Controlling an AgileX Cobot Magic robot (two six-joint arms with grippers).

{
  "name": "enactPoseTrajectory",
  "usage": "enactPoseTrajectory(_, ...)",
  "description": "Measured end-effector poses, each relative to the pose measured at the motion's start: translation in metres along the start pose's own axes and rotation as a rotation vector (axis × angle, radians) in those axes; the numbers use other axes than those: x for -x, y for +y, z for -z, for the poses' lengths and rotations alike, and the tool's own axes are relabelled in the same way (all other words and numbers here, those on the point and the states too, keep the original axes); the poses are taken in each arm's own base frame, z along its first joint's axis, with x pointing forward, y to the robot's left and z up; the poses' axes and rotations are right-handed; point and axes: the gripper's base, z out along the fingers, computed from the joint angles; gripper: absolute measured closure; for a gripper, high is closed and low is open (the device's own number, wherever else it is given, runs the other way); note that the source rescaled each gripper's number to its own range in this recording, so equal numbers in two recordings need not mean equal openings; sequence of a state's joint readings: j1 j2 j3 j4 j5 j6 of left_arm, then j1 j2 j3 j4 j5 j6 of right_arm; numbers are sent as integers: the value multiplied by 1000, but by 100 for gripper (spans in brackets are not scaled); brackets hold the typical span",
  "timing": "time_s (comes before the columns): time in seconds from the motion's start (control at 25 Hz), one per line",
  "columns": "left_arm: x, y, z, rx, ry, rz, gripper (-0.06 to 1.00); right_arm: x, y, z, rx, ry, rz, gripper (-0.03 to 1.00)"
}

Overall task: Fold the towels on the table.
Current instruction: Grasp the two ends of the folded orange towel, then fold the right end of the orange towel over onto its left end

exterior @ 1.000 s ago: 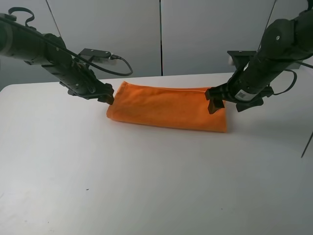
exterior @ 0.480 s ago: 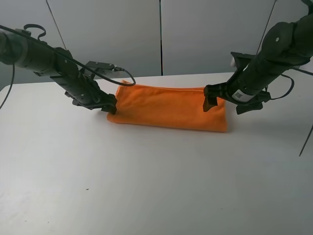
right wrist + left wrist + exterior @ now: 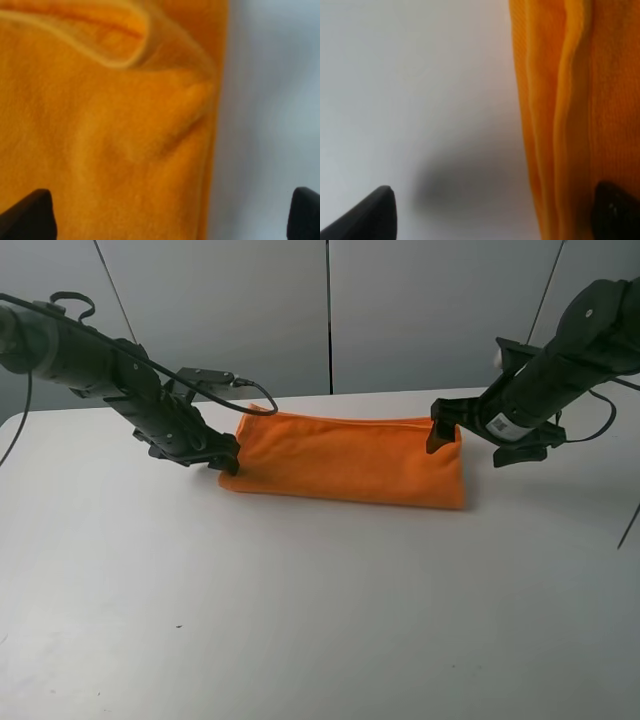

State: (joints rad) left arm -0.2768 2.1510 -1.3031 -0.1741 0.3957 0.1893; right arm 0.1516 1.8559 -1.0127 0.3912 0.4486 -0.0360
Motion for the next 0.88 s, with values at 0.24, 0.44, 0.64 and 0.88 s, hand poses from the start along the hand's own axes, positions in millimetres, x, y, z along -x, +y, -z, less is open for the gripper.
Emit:
enactPoseTrajectory(0.24, -2, 0, -9, -2, 10, 11, -5, 1, -2, 1, 36, 5, -8, -3)
enactPoseTrajectory(0.44, -3, 0, -10, -2, 12, 11, -5, 2, 3, -3, 105, 3, -46, -3)
enactPoseTrajectory(0.64, -3, 0, -10, -7, 12, 22, -5, -2, 1, -29, 125, 60, -89, -3)
enactPoseTrajectory(0.88, -2, 0, -9, -8, 14, 24, -5, -4, -4, -43, 103, 62, -105, -3)
